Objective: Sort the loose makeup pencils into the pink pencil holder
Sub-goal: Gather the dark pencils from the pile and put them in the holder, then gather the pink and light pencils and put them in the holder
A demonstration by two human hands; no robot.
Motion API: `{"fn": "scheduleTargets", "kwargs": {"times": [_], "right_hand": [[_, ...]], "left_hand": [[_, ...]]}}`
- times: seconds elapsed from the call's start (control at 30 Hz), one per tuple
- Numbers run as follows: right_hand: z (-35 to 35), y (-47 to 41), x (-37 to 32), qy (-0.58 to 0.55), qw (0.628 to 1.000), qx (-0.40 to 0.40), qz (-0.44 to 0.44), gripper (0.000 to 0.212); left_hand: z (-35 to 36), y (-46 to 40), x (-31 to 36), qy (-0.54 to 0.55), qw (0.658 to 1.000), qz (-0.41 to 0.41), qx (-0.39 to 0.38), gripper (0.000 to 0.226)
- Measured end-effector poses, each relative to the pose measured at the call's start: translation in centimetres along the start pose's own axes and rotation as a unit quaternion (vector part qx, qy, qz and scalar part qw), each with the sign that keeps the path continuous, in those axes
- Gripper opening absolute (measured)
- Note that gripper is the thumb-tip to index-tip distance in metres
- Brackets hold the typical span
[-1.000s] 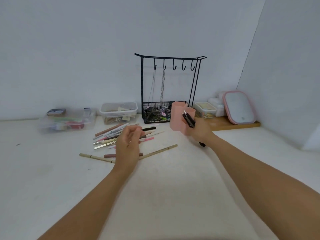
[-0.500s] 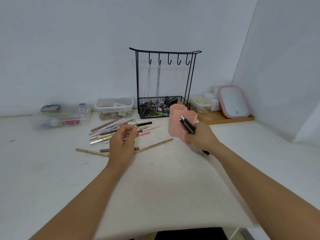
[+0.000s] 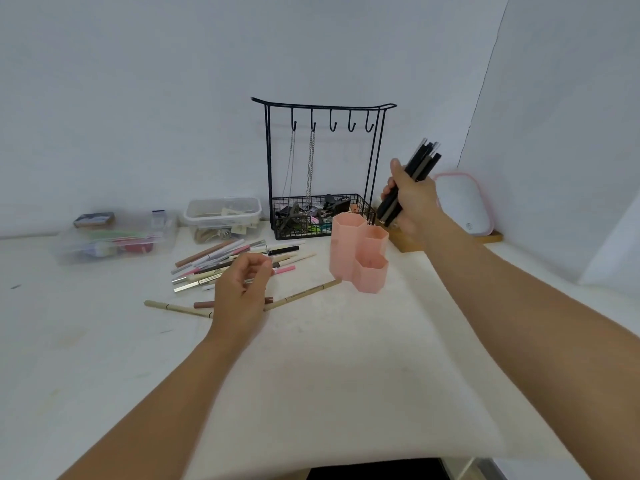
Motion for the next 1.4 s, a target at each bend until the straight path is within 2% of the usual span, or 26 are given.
{"fn": "scheduleTargets", "kwargs": {"times": [0.13, 0.23, 0.3, 0.37, 0.53, 0.63, 0.73, 0.83, 0.9, 0.97, 1.0, 1.07, 1.13, 1.17, 1.2, 1.27, 1.33, 1.4], "right_hand": [[0.8, -1.5, 3.5, 0.052, 0.998, 0.004, 0.027, 0.030], [1.3, -1.4, 3.9, 0.179, 0.984, -0.005, -0.022, 0.028], [1.4, -1.2, 3.3, 0.286, 0.956, 0.001, -0.072, 0.026], [1.0, -1.1, 3.3, 0.325, 0.942, 0.004, -0.080, 0.027], [-1.1, -0.7, 6.1, 0.266, 0.964, -0.005, 0.028, 0.023], [-1.9, -0.3, 8.5, 0.201, 0.973, -0.051, 0.104, 0.043], [-2.1, 0.2, 9.4, 0.143, 0.977, -0.090, 0.126, 0.059], [-3.8, 0.4, 8.4, 0.136, 0.985, -0.029, 0.101, 0.071], [-5.6, 1.4, 6.4, 0.166, 0.984, 0.060, 0.018, 0.080], [-6.3, 4.4, 4.0, 0.226, 0.959, 0.135, -0.108, 0.061], [-5.9, 6.3, 3.1, 0.260, 0.939, 0.146, -0.171, 0.049], [-2.8, 9.1, 3.1, 0.382, 0.887, 0.067, -0.251, 0.032], [0.3, 9.8, 5.7, 0.560, 0.792, -0.039, -0.239, 0.020], [0.6, 9.4, 6.9, 0.614, 0.754, -0.059, -0.226, 0.012], [0.6, 8.7, 7.4, 0.638, 0.734, -0.058, -0.227, 0.005], [0.2, 7.2, 7.5, 0.640, 0.730, -0.039, -0.238, 0.007], [0.2, 5.5, 7.7, 0.635, 0.734, -0.042, -0.236, 0.012], [0.4, 4.4, 7.9, 0.625, 0.743, -0.047, -0.235, 0.010]], "left_hand": [[-0.1, 0.0, 0.0, 0.004, 1.000, 0.005, 0.006, 0.021], [0.0, 0.0, 0.0, 0.008, 1.000, 0.006, 0.006, 0.024], [0.0, 0.0, 0.2, 0.007, 1.000, 0.011, 0.005, 0.020], [-0.1, 0.0, 0.1, 0.003, 1.000, 0.011, 0.003, 0.017], [0.0, 0.1, 0.0, -0.006, 1.000, 0.007, -0.002, 0.014], [0.0, 0.1, 0.0, -0.016, 1.000, 0.009, -0.002, 0.013], [-0.1, 0.1, 0.1, -0.016, 1.000, 0.008, 0.003, 0.012], [-0.2, 0.2, 0.1, -0.015, 1.000, 0.001, 0.006, 0.011], [-0.2, 0.1, 0.2, -0.021, 1.000, 0.004, 0.007, 0.011], [-0.2, 0.1, 0.3, -0.027, 1.000, 0.008, 0.008, 0.011], [-0.2, 0.2, 0.3, -0.028, 1.000, 0.011, 0.009, 0.010], [-0.5, 0.3, 0.4, -0.033, 0.999, 0.014, 0.017, 0.010], [-0.7, 0.1, 0.7, -0.039, 0.999, 0.019, 0.023, 0.010], [-0.9, -0.1, 1.0, -0.060, 0.998, 0.026, 0.022, 0.010], [-1.1, -0.6, 1.3, -0.099, 0.994, 0.033, 0.016, 0.010], [-1.6, -1.7, 1.8, -0.184, 0.983, 0.020, -0.007, 0.010], [-2.5, -2.8, 1.9, -0.235, 0.971, -0.003, -0.034, 0.008], [-4.2, -3.6, 2.4, -0.276, 0.960, 0.009, -0.045, 0.007]]}}
Point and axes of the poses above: each hand's wrist, its own y-axis away from the middle knuckle, its own z-axis out of the palm, x = y × z, the point moved 9 cm from there along -y, towards the middle knuckle, and after that the axes turned 4 degrees about z, right-handed, at the moved point
